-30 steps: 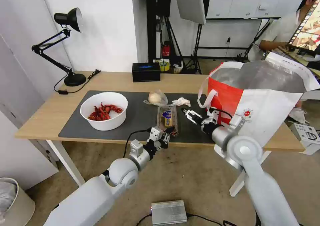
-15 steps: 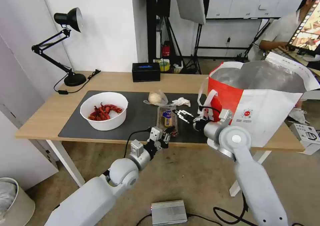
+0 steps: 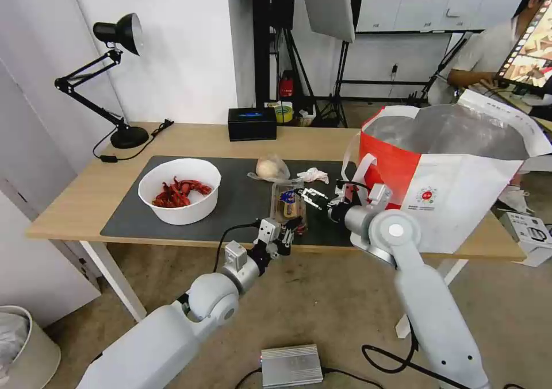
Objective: Pick up the trash from the table and place it into the takeout bag.
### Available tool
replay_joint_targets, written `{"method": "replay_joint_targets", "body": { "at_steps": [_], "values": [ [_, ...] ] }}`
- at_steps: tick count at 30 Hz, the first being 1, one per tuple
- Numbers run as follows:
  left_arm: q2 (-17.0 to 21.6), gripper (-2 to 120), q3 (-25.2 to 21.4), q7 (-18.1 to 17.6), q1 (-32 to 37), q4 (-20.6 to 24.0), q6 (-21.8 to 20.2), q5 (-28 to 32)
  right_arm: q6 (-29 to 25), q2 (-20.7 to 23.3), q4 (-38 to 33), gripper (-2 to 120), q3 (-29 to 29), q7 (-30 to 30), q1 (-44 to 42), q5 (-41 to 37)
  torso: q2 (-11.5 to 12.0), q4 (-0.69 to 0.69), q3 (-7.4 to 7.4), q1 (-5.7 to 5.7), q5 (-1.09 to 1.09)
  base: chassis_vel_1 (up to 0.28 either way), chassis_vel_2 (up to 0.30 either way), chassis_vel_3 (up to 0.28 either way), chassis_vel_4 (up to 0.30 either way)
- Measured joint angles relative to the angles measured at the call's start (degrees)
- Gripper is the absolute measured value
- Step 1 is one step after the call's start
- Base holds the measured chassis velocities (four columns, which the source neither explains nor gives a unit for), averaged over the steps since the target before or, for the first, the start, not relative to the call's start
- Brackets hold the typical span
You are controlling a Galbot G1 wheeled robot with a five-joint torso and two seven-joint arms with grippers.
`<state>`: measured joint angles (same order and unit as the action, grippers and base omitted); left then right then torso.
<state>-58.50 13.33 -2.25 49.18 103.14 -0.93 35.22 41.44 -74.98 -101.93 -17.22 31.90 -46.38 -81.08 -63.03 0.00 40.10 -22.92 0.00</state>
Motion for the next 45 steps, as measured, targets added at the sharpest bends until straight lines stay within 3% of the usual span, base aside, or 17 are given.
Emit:
{"method": "replay_joint_targets", "body": {
  "at_steps": [45],
  "values": [
    [-0.2,0,0.2,0.0,0.1,0.2,0.5,0.1,-0.2,-4.9,6.3,100,2.7,0.1,3.0,2.8,0.0,-0.01,0.0,0.01,-0.01,0.0,0.0,0.0,0.0]
  ]
}}
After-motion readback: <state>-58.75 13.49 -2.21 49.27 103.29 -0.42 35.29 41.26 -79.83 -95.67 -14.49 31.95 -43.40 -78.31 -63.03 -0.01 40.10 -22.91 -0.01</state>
